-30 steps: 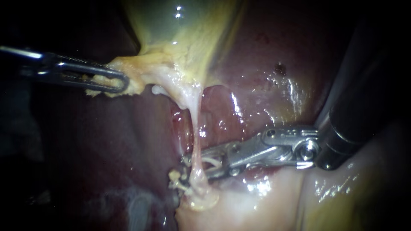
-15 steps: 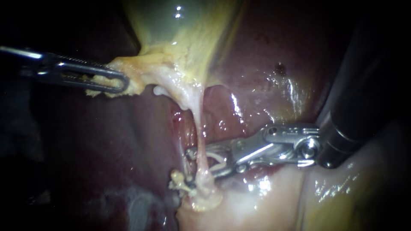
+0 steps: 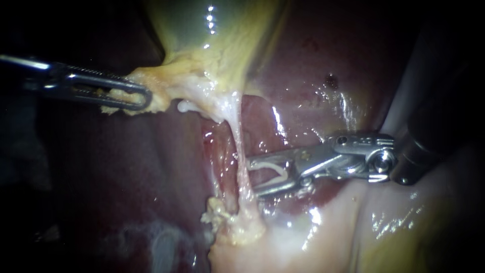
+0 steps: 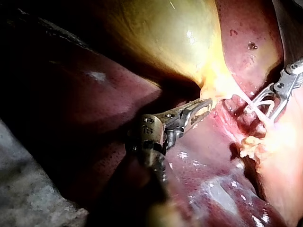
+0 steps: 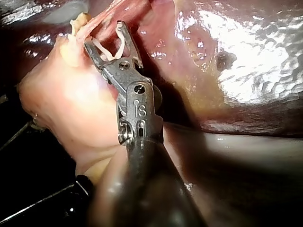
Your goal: Clipping first clip right tube
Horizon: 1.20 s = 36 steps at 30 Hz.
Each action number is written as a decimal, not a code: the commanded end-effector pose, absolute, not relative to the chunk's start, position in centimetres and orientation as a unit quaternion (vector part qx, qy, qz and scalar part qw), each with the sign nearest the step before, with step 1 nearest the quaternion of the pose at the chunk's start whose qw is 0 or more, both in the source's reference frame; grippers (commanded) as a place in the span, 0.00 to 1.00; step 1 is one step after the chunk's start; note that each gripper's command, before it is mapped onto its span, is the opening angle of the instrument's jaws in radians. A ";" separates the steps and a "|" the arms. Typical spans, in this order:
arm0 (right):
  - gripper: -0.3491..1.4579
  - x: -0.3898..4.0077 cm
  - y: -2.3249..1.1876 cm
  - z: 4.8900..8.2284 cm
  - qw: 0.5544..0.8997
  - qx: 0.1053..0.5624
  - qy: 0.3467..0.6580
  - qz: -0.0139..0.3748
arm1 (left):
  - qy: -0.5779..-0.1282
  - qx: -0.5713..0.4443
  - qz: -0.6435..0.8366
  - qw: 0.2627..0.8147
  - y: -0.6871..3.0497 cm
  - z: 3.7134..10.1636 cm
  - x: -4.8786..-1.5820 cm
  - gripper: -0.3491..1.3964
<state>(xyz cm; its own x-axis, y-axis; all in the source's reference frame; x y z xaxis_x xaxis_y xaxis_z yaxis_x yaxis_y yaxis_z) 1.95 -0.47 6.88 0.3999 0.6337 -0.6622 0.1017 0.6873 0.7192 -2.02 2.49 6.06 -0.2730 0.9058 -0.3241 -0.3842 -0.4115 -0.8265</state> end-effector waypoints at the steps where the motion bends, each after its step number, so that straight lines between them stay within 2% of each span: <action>1: 0.45 1.95 -0.48 6.88 0.758 0.355 0.519 0.175 | -0.317 -0.412 0.732 0.440 2.49 6.06 -2.02 0.00; 21: 0.46 1.83 -0.46 6.86 0.762 0.350 0.516 0.177 | -0.317 -0.412 0.732 0.440 2.49 6.07 -2.01 0.00; 36: 0.47 1.98 -0.62 7.00 0.762 0.350 0.511 0.188 | -0.317 -0.412 0.732 0.440 2.49 6.06 -2.02 0.00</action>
